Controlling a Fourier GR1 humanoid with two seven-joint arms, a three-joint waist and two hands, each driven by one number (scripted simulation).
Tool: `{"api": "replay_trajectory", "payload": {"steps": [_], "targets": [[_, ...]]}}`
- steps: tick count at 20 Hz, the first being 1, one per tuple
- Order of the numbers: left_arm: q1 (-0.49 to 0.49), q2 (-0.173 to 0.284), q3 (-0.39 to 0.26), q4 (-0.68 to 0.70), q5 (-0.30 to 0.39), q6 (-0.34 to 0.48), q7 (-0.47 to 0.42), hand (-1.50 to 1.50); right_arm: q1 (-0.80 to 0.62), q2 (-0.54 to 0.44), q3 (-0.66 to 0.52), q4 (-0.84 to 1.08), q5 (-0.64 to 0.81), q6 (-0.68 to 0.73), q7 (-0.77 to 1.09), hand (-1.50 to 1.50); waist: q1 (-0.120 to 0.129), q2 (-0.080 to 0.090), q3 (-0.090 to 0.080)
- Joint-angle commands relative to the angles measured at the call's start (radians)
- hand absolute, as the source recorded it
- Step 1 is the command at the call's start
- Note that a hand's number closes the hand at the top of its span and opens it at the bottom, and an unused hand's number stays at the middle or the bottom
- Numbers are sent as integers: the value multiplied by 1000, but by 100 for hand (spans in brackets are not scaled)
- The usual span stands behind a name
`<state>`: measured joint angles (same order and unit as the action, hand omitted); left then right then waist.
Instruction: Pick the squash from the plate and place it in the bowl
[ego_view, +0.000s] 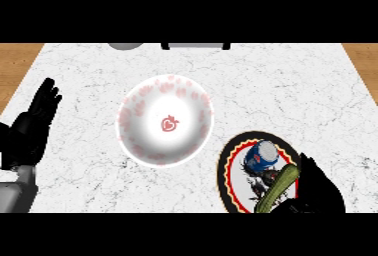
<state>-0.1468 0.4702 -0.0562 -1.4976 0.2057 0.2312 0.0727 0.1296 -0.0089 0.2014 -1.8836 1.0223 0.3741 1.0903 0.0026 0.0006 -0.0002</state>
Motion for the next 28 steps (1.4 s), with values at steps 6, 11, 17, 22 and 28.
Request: {"api": "replay_trajectory", "payload": {"steps": [6, 11, 17, 22, 28], "targets": [[-60, -19, 20, -46, -36, 4, 113, 0, -43, 9, 47, 134, -30, -83, 150, -150, -2, -1, 1], [-5, -54, 41, 14, -46, -36, 13, 0, -75, 9, 14, 215, -29, -128, 115, -150, 0, 0, 0], [53, -79, 12, -94, -94, -26, 52, 0, -54, -15, -73, 211, -23, -92, 41, -150, 0, -2, 1], [23, -55, 91, -91, -62, -86, 73, 0, -43, 8, -41, 307, -58, -145, -55, 150, -1, -1, 0], [31, -93, 96, -32, -96, -95, 21, 0, -104, 8, -48, 361, -51, -196, -86, 150, -1, -1, 0]]}}
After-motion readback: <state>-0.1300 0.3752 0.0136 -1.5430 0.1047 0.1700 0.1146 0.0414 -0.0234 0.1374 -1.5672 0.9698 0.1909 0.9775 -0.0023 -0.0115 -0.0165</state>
